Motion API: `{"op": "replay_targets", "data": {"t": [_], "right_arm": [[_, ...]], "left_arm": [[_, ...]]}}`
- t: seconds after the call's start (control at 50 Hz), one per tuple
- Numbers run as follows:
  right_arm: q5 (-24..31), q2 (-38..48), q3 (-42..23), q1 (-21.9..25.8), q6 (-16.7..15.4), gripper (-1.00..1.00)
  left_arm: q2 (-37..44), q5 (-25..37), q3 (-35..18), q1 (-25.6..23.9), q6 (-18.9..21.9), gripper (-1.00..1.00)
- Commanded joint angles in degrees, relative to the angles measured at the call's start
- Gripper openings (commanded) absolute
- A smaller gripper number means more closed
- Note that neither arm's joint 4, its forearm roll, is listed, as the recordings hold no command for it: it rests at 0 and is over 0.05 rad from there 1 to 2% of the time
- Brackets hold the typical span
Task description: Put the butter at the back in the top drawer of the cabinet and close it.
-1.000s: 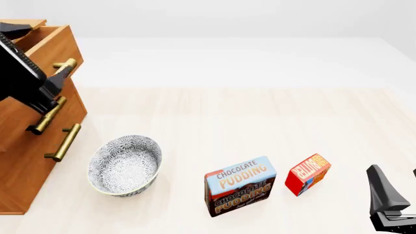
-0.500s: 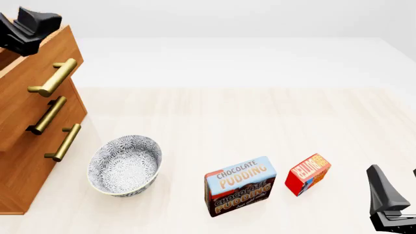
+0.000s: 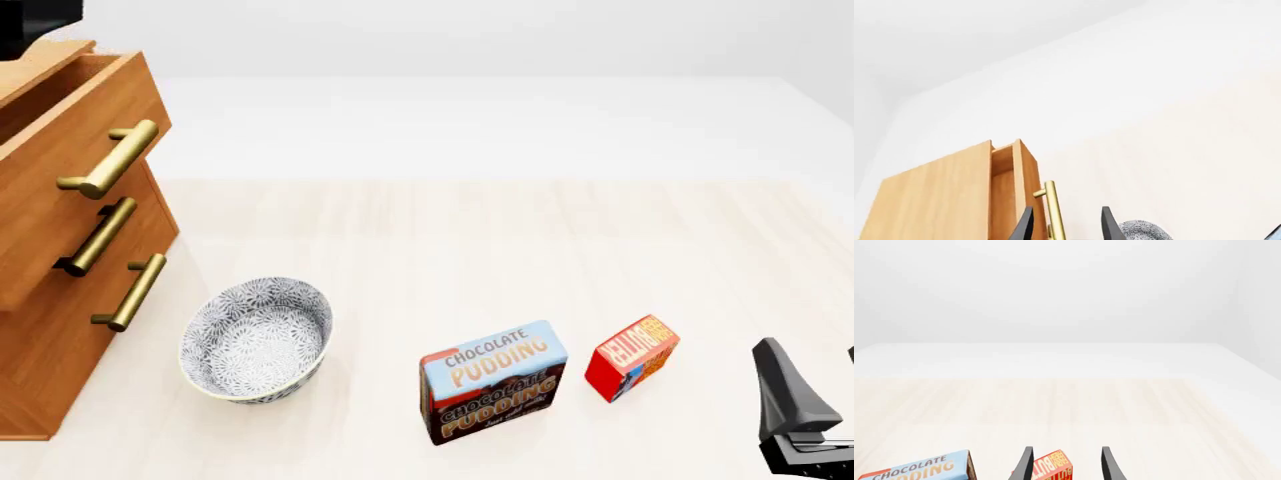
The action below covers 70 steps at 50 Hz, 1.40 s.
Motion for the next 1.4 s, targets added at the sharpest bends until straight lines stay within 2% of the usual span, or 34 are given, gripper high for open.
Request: {"op": "replay_targets", "data": {"t": [0.02, 0.38, 0.4, 0.66, 0.8, 0.84, 1.4], "right_arm": [[0.00, 0.00, 0.00, 0.00, 0.00, 1.00], [0.00, 0.00, 0.00, 0.00, 0.00, 1.00], [0.00, 0.00, 0.00, 0.00, 0.00, 1.00], [0.00, 0.00, 0.00, 0.00, 0.00, 1.00], [0.00, 0.00, 0.00, 0.00, 0.00, 1.00], [0.00, 0.00, 0.00, 0.00, 0.00, 1.00], [0.00, 0.00, 0.00, 0.00, 0.00, 1.00]], "left_arm": [[-0.91, 1.86, -0.79, 0.50, -4.41, 1.00], [-2.59, 3.85, -1.78, 1.46, -9.80, 1.00], [-2.05, 4.08, -2.14, 0.71, -11.89, 1.00], [-1.06, 2.66, -0.59, 3.41, -11.44, 1.00], [-0.69, 3.27, -2.06, 4.33, -12.41, 1.00], [0.11, 3.40, -2.32, 3.61, -13.80, 1.00], [6.68, 3.14, -6.61, 6.81, -16.10, 1.00]]}}
